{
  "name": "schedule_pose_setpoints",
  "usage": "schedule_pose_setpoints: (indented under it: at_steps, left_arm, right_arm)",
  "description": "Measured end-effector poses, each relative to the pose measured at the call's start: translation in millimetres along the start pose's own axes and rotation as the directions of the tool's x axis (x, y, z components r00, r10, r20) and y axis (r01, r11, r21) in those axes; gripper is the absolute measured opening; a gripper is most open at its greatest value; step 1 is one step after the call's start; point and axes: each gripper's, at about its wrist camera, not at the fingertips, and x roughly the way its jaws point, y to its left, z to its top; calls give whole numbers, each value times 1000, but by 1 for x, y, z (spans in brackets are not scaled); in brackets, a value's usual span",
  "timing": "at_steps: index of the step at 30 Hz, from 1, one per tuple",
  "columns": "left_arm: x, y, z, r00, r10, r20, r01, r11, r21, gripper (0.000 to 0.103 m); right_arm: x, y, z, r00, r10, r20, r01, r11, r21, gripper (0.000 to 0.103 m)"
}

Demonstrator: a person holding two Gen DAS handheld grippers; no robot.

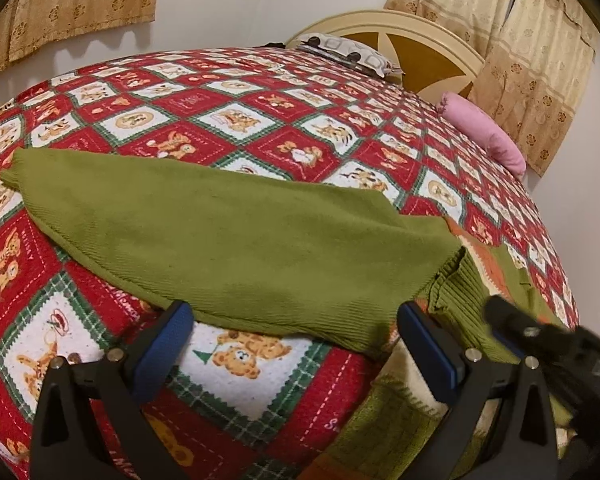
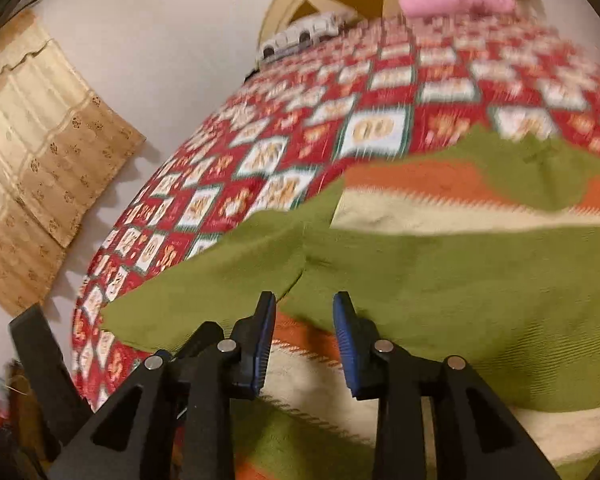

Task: Fold small clothes
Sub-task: 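Carry the sleeve across the sweater back with the right tool and release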

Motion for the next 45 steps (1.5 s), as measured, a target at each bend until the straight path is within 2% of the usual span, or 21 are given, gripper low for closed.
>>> schedule_pose_setpoints:
  at_steps: [2, 4, 7, 10, 12, 15, 17, 19, 20, 22, 23, 26, 27, 29, 31, 34, 35, 38, 40, 42, 45]
  left_arm:
    - [0, 0, -1, 1000, 3, -1, -3, 1000, 1, 103]
    - [-1, -2, -1, 1000, 6, 1, -6, 1000, 9, 103]
    - [-3, -6, -2, 1000, 5, 16, -5, 1000, 30, 103]
    - [-4, -7, -1, 1000, -3, 24, 3, 999, 38, 103]
    - [-3, -6, 0, 1000, -7, 20, 6, 999, 35, 103]
    - [-2, -8, -1, 1000, -13, 13, 12, 999, 45, 103]
    - [-3, -11, -1, 1000, -18, 18, 17, 998, 57, 103]
    - [-4, -15, -2, 1000, -24, 20, 22, 997, 78, 103]
    - [-5, -18, -3, 999, -25, 21, 23, 995, 95, 103]
    - [-6, -27, -4, 999, -26, 22, 22, 990, 139, 103]
    - [-7, -32, -5, 999, -24, 24, 20, 986, 168, 103]
    - [-12, -53, -7, 999, -36, 29, 26, 961, 276, 103]
    - [-16, -62, -7, 998, -38, 43, 22, 948, 317, 103]
    - [-20, -80, -7, 996, -34, 80, 0, 921, 390, 103]
    - [-17, -102, -4, 994, -6, 107, -45, 886, 462, 103]
    - [6, -119, 3, 986, 98, 134, -151, 862, 483, 103]
    - [12, -120, 4, 987, 114, 110, -153, 866, 476, 103]
    - [38, -106, 9, 991, 131, -28, -108, 904, 414, 103]
    - [49, -94, 12, 990, 101, -96, -60, 930, 362, 103]
    - [50, -89, 11, 991, 64, -117, -23, 947, 320, 103]
    - [51, -91, 9, 991, 70, -112, -30, 945, 325, 103]
  right_arm:
    - [-8, -1, 0, 998, -59, 33, 59, 998, -9, 31]
    - [-2, -5, 0, 994, -105, 11, 105, 994, -12, 29]
    - [29, -12, -14, 991, -62, -117, 64, 998, 14, 27]
    - [26, -7, -18, 994, -67, -92, 64, 997, -33, 27]
    - [11, -17, -14, 995, 30, -93, -26, 999, 48, 26]
    - [-30, -30, -7, 998, -68, 15, 68, 998, 9, 26]
    - [-61, -44, -3, 980, -176, 90, 179, 983, -36, 26]
    - [-88, -69, -2, 947, -291, 136, 298, 954, -35, 26]
    - [-102, -91, -2, 919, -368, 142, 373, 928, -6, 26]
    - [-116, -129, -5, 881, -453, 132, 451, 891, 51, 26]
    - [-119, -140, -7, 873, -473, 124, 468, 881, 65, 26]
    - [-115, -185, -22, 821, -570, 37, 566, 820, 83, 25]
    - [-114, -195, -28, 823, -568, 16, 564, 820, 93, 22]
    - [-123, -207, -36, 857, -514, 41, 505, 853, 134, 21]
    - [-128, -210, -35, 857, -514, 37, 504, 851, 150, 21]
    - [-128, -209, -39, 845, -533, 32, 527, 842, 112, 20]
    - [-128, -209, -41, 844, -535, 34, 529, 842, 109, 20]
    - [-135, -212, -47, 845, -534, 39, 526, 842, 124, 20]
    - [-138, -215, -50, 851, -523, 46, 512, 846, 147, 16]
    - [-139, -220, -52, 859, -509, 53, 494, 852, 176, 11]
    - [-144, -229, -54, 877, -476, 65, 450, 862, 231, 9]
